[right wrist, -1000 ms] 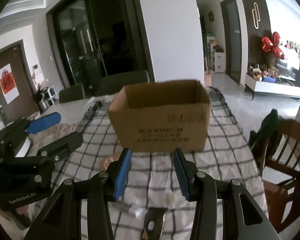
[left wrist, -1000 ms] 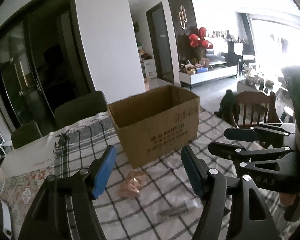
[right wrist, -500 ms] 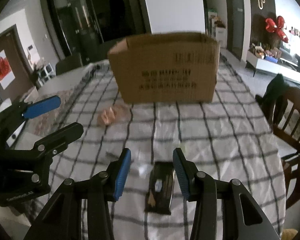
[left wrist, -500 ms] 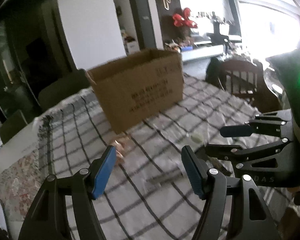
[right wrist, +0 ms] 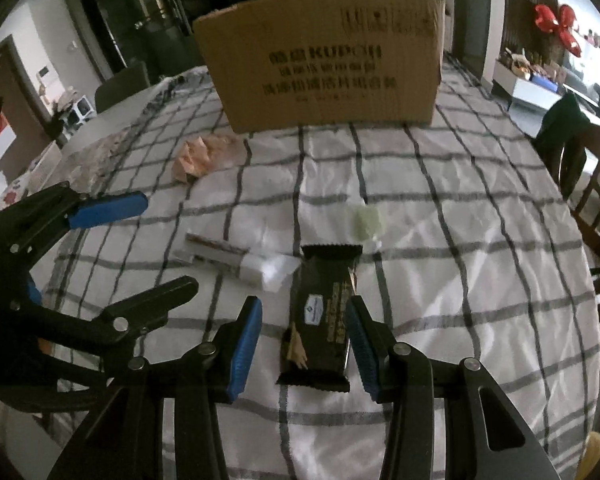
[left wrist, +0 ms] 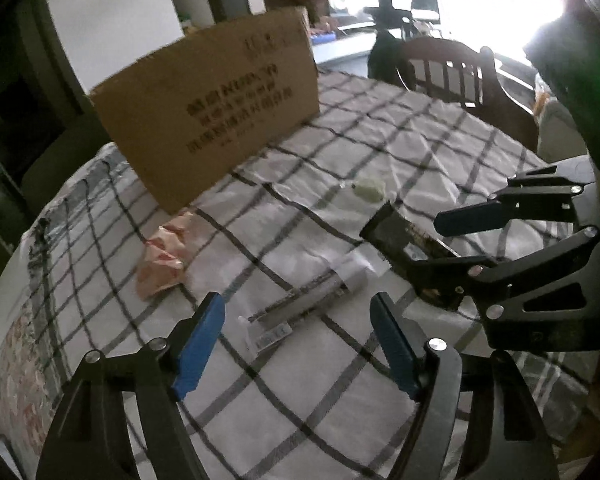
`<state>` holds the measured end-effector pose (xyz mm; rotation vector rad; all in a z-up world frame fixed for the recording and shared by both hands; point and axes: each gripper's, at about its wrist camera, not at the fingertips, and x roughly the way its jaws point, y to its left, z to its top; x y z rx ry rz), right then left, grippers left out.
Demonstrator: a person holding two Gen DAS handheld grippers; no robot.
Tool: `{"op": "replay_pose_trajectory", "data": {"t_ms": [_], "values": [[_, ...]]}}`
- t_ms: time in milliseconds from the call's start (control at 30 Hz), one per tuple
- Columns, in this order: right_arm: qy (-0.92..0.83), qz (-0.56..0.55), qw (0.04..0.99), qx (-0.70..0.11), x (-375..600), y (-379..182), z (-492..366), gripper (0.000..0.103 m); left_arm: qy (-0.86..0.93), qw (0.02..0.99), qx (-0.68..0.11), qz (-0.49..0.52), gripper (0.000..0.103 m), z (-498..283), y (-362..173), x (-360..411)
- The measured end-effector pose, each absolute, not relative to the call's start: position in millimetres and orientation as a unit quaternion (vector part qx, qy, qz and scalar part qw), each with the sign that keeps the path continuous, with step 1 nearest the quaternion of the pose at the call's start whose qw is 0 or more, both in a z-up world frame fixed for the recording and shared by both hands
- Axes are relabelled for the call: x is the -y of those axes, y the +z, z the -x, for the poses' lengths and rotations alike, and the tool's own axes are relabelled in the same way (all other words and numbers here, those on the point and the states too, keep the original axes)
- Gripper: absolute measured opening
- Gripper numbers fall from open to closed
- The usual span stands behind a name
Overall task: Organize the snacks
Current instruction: 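Grasp the dark cheese cracker packet with the right tool while the left tool grasps the clear stick pack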
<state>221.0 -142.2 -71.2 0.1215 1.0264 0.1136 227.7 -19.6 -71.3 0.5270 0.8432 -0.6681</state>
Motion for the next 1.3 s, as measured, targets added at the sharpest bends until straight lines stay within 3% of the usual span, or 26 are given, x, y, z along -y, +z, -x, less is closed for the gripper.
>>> {"op": "replay_pose_trajectory", "data": {"t_ms": [667, 933, 1300], "values": [[0.042, -0.065, 0.862, -0.501, 143, -87, -237, 0.045, -0.341, 0.8, -0.437, -0.23, 0.075, -256, -101, 33], [0.046, -0.073, 0.861, -0.501, 145, -87, -242, 0.044, -0.34, 0.8, -0.453, -0.197, 0.038, -256, -97, 25], [0.051, -0.068, 0.867, -0.492, 146, -88, -238, 0.042, -0.323, 0.807, -0.48, -0.122, 0.033, -245, -91, 8]]}}
